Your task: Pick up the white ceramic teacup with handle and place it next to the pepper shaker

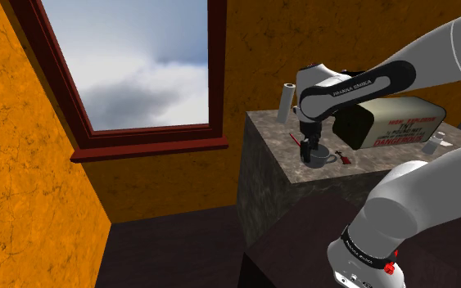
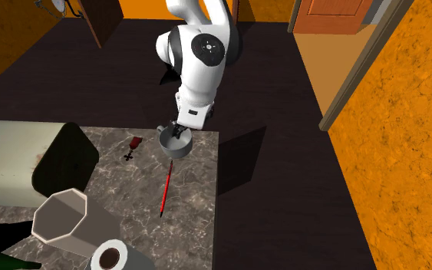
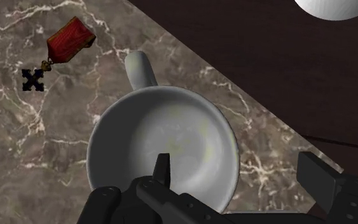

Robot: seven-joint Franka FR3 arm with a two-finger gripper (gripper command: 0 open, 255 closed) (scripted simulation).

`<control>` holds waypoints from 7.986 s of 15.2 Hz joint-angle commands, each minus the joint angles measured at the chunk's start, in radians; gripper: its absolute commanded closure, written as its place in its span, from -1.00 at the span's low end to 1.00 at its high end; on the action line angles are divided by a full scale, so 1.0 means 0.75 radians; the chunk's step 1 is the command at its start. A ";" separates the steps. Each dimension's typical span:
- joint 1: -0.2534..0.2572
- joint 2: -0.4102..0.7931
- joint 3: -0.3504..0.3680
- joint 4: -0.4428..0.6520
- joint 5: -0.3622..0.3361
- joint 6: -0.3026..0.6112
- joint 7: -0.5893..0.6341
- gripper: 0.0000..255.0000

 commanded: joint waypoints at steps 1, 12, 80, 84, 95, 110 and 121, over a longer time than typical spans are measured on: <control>-0.008 0.012 -0.010 -0.031 -0.014 0.045 0.001 -1.00; -0.013 0.025 -0.016 -0.051 -0.023 0.079 0.004 1.00; -0.253 -0.112 -0.694 0.631 -0.453 -0.399 -0.930 1.00; -0.226 -0.001 -0.854 0.748 -0.455 -0.330 -1.071 1.00; -0.052 0.342 -1.318 0.975 -0.278 -0.110 -1.401 1.00; 0.056 0.539 -1.536 0.779 -0.145 0.210 -1.447 1.00; -0.106 0.904 -1.448 0.665 0.267 0.480 -1.701 1.00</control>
